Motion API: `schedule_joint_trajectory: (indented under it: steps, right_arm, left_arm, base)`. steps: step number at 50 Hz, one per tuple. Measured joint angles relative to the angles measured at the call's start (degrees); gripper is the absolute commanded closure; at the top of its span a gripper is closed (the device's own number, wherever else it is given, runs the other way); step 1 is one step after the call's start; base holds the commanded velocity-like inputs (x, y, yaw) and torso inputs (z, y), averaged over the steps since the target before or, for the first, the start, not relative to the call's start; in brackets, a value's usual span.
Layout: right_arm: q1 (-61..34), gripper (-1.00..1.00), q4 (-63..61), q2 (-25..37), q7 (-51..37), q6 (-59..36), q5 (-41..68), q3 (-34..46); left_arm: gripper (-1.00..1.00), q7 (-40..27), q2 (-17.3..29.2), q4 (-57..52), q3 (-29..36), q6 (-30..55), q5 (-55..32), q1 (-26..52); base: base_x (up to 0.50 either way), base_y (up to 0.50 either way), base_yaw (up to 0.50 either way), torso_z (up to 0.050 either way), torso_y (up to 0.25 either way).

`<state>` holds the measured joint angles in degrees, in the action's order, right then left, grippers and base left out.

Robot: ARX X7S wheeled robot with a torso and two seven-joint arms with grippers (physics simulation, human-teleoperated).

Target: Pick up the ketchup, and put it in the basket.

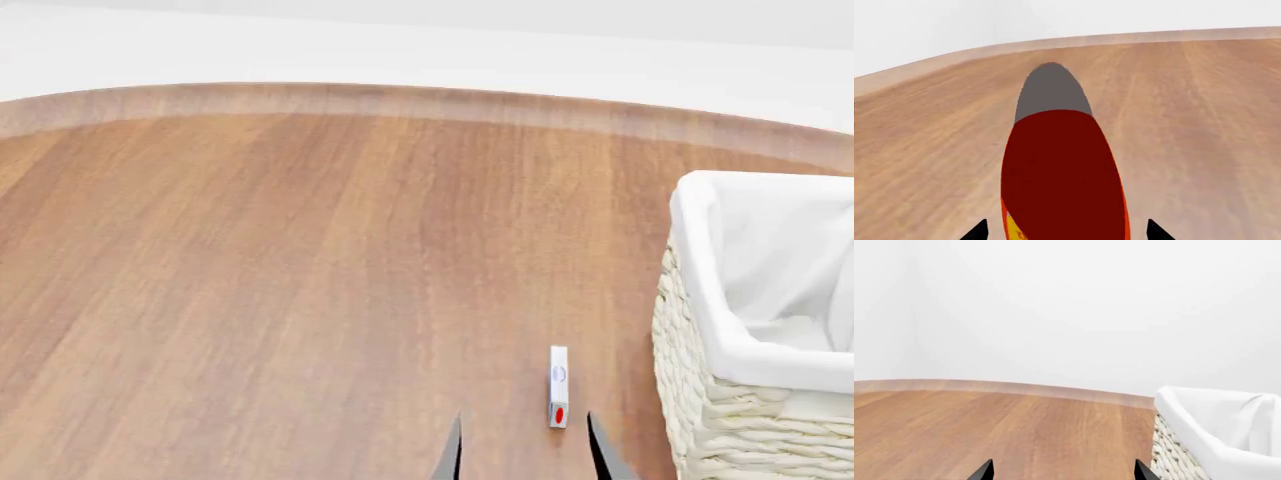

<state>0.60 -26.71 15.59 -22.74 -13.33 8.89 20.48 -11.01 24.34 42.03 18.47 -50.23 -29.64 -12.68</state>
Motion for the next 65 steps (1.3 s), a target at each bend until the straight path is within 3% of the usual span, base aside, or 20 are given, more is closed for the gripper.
schedule_joint_trajectory:
  steps: [32,33,58,65]
  right_arm:
    - [-0.3,-1.00,0.3,0.5,-0.4,0.2,0.7,0.7]
    - [-0.3,-1.00,0.3,0.5,-0.4,0.2,0.8,0.7]
    - [-0.3,-1.00,0.6,0.9,-0.9,0.6,1.1,1.1]
    - [-0.3,-1.00,0.8,1.0,-1.0,0.8,1.2,1.2]
  left_arm:
    - [-1.00,8.8,-5.6,18.4,-2.7,-5.8,-1.5,9.2]
    - [1.00,8.9,-5.7,18.7,-2.7,-5.9,-1.4,9.3]
    - [1.00,9.9,-7.1,22.3,-6.5,-7.7,0.8,10.7]
    - [1.00,8.0,-6.2,17.9,-6.1,-5.6,1.7,8.7]
  base:
    - [0.00,0.00,0.00,0.000,0.000]
    - [0.00,0.00,0.00,0.000,0.000]
    - [0.00,0.00,0.00,0.000,0.000]
    - [0.00,0.00,0.00,0.000,0.000]
